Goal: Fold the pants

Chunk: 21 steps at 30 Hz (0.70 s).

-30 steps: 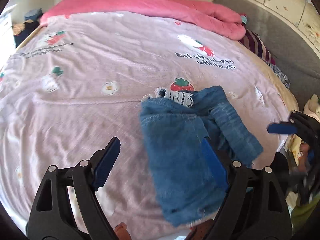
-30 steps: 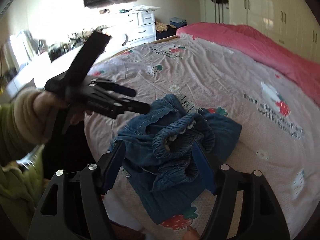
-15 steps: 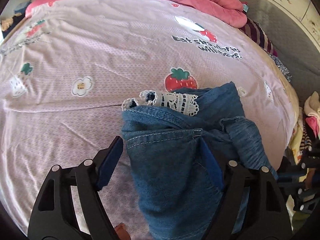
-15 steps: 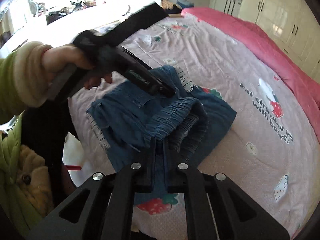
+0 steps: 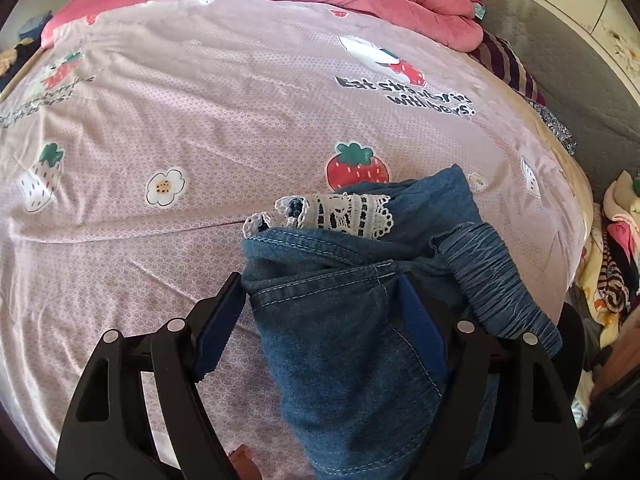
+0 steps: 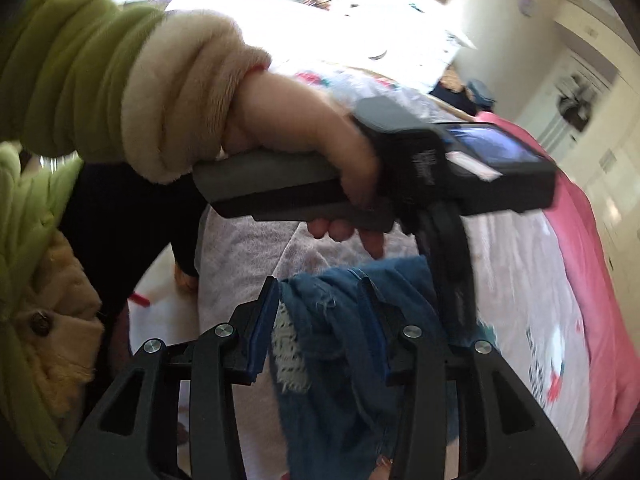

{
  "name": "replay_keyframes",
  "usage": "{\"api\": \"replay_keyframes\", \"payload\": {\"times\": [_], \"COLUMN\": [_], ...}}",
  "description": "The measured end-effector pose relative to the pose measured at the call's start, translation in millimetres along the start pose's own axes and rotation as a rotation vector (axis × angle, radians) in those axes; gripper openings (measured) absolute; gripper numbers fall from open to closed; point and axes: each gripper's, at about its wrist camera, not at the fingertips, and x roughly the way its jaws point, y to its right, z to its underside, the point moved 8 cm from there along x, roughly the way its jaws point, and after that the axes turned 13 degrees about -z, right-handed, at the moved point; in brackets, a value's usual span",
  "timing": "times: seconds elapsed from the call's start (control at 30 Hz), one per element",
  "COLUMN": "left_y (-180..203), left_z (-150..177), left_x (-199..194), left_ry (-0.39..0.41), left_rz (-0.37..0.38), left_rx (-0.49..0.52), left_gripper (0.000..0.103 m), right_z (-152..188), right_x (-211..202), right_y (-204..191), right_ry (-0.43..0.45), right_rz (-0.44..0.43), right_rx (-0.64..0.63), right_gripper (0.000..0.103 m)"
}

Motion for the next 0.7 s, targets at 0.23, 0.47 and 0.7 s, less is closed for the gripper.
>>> {"api": "replay_keyframes", "payload": {"times": [0.23,0.47,0.7], "left_y": [1,4,6], "left_z": [1,0,-2], "left_x": [5,9,9], "left_ry": [0.015,0.026,0.045], "left_rz": [-0.006,0.002,0.006], "left_rx": [0.006,0.005,0.006], "left_gripper": [0.071,0.072,0.072], "right_z": [19,40,47], "right_x": [25,11,-2], "right_y": [-6,-21,-20], "right_ry": [-0.065,-0.017,0.087], "right_rz": [-0.066,-0.082,-0.108], "right_rx": [0.016,0.100,0.250], "right_gripper": [0.010,0.008,0.008]}}
